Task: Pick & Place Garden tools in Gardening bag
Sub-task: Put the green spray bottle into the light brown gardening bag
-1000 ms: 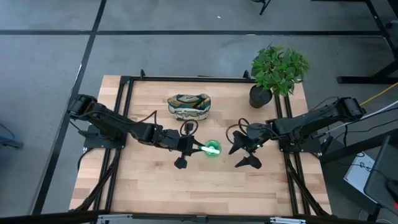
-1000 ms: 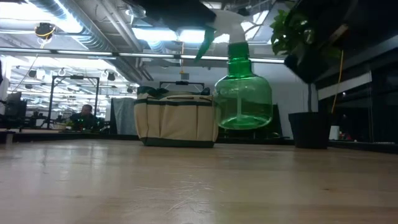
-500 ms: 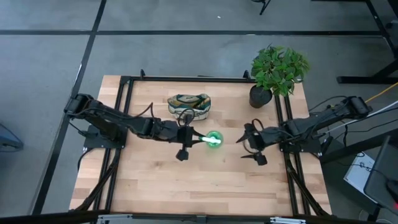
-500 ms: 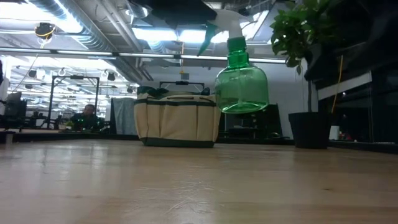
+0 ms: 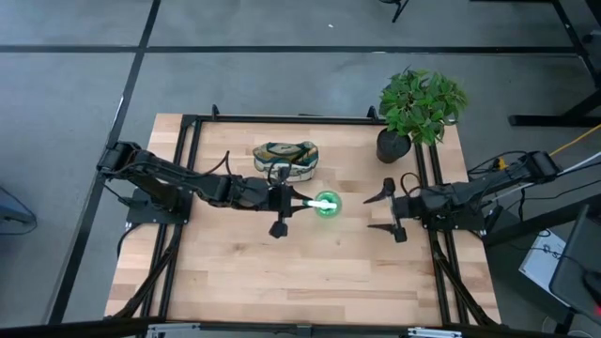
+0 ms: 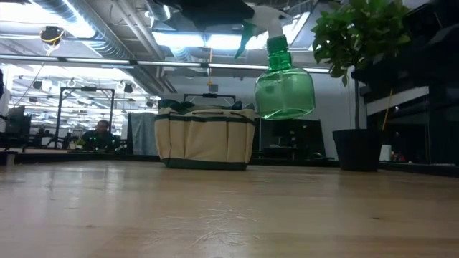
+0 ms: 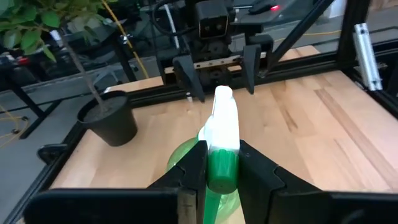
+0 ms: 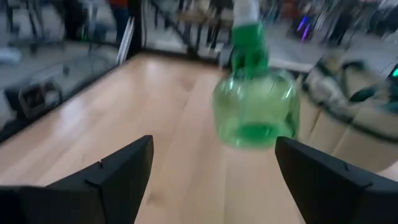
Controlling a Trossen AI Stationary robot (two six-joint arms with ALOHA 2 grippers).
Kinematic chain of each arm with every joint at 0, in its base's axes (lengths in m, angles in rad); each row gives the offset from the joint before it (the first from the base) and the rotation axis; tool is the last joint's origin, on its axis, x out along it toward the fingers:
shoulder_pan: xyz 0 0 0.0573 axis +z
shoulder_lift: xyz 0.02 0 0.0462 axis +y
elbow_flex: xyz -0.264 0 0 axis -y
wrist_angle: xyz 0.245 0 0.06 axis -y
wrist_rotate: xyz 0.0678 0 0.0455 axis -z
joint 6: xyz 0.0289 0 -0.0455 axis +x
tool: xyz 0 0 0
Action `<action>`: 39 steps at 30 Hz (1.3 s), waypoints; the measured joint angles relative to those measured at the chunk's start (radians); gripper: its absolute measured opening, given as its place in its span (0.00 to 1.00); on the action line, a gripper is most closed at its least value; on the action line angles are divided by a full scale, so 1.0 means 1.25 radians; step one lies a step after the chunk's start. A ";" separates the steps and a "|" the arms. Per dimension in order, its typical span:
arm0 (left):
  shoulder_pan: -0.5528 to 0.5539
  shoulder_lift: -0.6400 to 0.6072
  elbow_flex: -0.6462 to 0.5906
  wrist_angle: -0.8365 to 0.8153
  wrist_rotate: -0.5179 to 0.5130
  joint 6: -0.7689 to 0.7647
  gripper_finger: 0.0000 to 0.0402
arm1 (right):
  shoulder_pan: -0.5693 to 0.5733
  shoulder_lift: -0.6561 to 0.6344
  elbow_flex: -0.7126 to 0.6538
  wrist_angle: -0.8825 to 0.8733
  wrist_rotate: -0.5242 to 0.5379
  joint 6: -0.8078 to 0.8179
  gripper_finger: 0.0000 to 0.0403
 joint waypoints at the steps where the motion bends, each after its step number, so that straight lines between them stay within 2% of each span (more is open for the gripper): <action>1: 0.001 0.000 0.000 0.000 -0.006 0.001 0.14 | -0.005 -0.005 -0.015 0.043 0.001 0.000 0.85; 4: 0.008 0.000 0.000 0.000 -0.007 0.001 0.14 | -0.025 -0.015 -0.046 0.121 -0.036 0.004 0.85; 9: 0.015 0.000 0.000 0.000 -0.005 0.008 0.15 | -0.098 -0.017 -0.062 0.120 -0.166 0.019 0.85; 19: 0.031 0.000 0.000 0.047 -0.006 0.037 0.15 | -0.276 -0.017 -0.062 0.092 -0.251 0.005 0.85; 27: 0.053 0.000 0.000 0.048 -0.006 0.028 0.15 | -0.349 -0.017 -0.062 0.085 -0.254 -0.005 0.85; 39: 0.061 -0.003 0.000 0.114 -0.007 0.068 0.15 | -0.359 -0.017 -0.062 0.079 -0.234 -0.005 0.85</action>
